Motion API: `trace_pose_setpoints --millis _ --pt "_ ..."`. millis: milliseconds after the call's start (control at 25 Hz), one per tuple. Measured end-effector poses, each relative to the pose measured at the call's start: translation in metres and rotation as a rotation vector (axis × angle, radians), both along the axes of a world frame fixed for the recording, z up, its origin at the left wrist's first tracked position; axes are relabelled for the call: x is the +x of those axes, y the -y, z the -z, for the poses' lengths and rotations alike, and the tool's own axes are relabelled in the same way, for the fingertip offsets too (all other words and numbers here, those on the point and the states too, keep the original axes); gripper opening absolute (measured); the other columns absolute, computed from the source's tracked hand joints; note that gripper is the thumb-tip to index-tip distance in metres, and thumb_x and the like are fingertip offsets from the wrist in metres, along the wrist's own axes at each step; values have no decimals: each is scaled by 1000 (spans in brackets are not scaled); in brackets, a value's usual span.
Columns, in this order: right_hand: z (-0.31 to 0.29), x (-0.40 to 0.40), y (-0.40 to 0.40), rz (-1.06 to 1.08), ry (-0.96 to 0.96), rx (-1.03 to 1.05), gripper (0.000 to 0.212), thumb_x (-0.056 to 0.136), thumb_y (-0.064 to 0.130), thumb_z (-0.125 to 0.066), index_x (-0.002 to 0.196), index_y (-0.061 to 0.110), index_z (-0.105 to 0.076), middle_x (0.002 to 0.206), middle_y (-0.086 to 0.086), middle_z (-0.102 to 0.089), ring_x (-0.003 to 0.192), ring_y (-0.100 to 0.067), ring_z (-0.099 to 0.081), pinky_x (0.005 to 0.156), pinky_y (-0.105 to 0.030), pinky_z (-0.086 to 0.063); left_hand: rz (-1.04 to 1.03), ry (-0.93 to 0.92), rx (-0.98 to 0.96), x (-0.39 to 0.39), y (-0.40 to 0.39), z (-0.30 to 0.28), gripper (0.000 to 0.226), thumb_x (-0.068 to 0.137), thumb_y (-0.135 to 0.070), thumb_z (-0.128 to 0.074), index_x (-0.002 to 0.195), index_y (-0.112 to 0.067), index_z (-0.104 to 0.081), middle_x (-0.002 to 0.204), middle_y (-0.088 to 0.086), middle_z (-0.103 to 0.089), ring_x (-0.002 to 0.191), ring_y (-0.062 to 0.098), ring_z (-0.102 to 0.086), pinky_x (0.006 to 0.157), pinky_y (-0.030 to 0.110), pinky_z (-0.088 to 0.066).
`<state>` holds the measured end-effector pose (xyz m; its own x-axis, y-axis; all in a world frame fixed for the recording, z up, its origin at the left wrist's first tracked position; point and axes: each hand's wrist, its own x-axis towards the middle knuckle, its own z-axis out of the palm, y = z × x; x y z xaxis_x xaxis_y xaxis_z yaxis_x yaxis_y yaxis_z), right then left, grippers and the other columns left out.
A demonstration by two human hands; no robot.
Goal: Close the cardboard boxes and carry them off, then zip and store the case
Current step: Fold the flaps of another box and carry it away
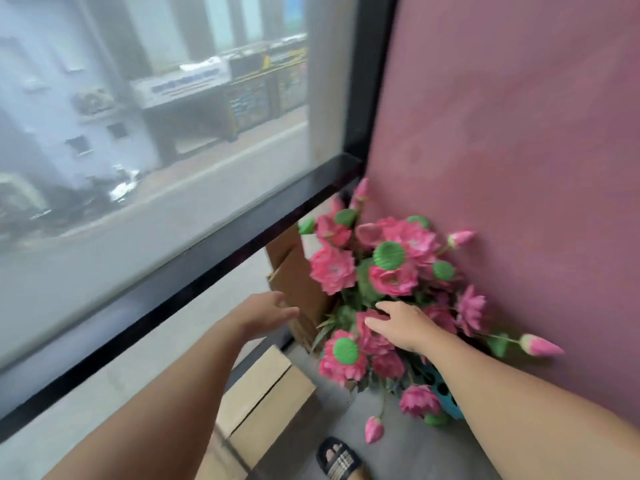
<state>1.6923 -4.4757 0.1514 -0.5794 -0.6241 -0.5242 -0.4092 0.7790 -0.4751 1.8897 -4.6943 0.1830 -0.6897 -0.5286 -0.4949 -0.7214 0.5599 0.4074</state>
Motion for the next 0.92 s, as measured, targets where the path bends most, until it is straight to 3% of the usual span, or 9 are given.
trace_pose_setpoints --millis 160,360,480,600,680,760,920 --pt "-11 -31 -102 224 -41 22 79 88 73 -49 155 33 -39 161 -1 -38 144 -28 -41 111 -40 -37 276 -13 -37 -84 -57 -12 58 95 -54 -53 140 -17 -54 139 6 -58 124 24 -55 102 31 -44" --pt "-19 -58 -250 511 -85 -20 62 91 67 -48 141 31 -55 150 -6 -52 133 -30 -51 102 -33 -40 647 43 -115 -196 -187 -28 52 97 -52 -48 135 -18 -55 134 8 -60 116 27 -59 93 32 -47" --pt "-23 -68 -352 677 -64 -28 74 90 72 -47 148 27 -49 156 -1 -47 141 -24 -45 111 -32 -36 776 48 -94 -260 -284 -37 50 97 -49 -52 134 -16 -57 134 7 -60 121 27 -57 93 29 -43" --pt "-25 -77 -455 823 -57 -23 77 93 71 -46 153 24 -44 161 0 -39 147 -22 -37 117 -31 -30 858 17 -10 -312 -392 -39 47 96 -48 -56 134 -21 -60 135 2 -60 123 22 -56 97 26 -41" --pt "-30 -80 -514 916 -34 -50 71 95 67 -46 150 22 -49 158 -1 -43 144 -22 -42 115 -31 -34 950 8 -36 -340 -462 -38 49 96 -51 -54 134 -19 -60 140 4 -56 126 22 -52 100 25 -39" --pt "-34 -76 -569 1024 -28 -78 64 98 63 -46 145 20 -55 154 -3 -49 139 -23 -48 111 -30 -37 1065 10 -45 -363 -530 -37 58 98 -58 -48 138 -17 -56 148 6 -49 134 24 -46 109 29 -35" --pt "-25 -66 -675 1221 -37 -33 67 103 58 -42 153 14 -44 161 -6 -38 147 -22 -36 113 -27 -30 1279 34 12 -406 -661 -34 63 98 -61 -44 142 -16 -52 151 5 -45 135 26 -45 113 36 -34"
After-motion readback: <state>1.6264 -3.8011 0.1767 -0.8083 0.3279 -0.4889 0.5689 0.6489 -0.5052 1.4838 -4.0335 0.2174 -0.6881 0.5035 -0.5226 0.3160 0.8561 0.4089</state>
